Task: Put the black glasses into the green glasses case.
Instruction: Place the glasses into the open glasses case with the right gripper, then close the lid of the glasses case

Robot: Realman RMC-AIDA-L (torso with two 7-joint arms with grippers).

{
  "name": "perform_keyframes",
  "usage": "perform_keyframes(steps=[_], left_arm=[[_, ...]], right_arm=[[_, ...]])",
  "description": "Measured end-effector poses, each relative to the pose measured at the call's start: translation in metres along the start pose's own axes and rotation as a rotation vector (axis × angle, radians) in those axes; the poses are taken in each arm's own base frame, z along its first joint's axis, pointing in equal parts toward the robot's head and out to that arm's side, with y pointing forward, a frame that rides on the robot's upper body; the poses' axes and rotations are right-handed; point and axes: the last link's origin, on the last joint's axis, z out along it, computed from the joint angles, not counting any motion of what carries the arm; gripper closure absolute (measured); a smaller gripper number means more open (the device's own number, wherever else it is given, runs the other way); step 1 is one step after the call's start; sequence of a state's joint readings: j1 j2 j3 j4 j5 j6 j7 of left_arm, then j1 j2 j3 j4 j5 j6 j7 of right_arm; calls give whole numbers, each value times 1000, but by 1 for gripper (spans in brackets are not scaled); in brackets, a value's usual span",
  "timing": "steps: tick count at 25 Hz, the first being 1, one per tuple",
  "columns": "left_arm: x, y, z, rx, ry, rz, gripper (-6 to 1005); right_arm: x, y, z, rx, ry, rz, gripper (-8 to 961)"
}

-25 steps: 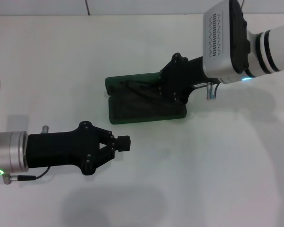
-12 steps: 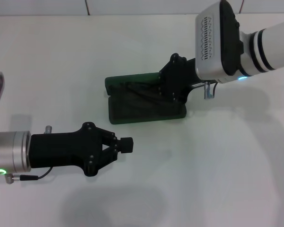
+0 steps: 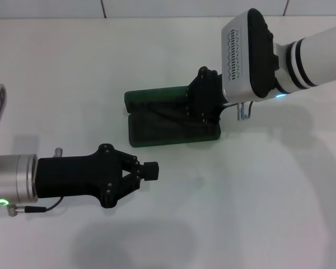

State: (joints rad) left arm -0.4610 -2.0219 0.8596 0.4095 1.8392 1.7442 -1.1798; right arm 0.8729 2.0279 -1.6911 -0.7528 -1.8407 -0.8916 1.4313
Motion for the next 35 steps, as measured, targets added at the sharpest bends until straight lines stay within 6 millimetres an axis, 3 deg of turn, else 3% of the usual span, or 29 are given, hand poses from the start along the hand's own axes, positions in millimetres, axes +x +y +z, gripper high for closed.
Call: perform_keyframes(steps=[17, 27, 31, 33, 35], left_arm=[[2, -1, 2, -5, -4, 7, 917], [0, -1, 0, 2, -2, 1, 914], [0, -1, -1, 5, 0, 0, 913], [0, -2, -1, 15, -1, 1, 912], [0, -3, 0, 23, -1, 0, 912]], right_arm=[[-1, 0, 0, 1, 1, 32, 846], [-3, 1, -4, 0, -30, 65, 787], [-2, 5, -21, -6, -106, 139, 767], [7, 8, -43, 4, -176, 221, 757], [13, 8, -51, 11, -197, 255, 748]])
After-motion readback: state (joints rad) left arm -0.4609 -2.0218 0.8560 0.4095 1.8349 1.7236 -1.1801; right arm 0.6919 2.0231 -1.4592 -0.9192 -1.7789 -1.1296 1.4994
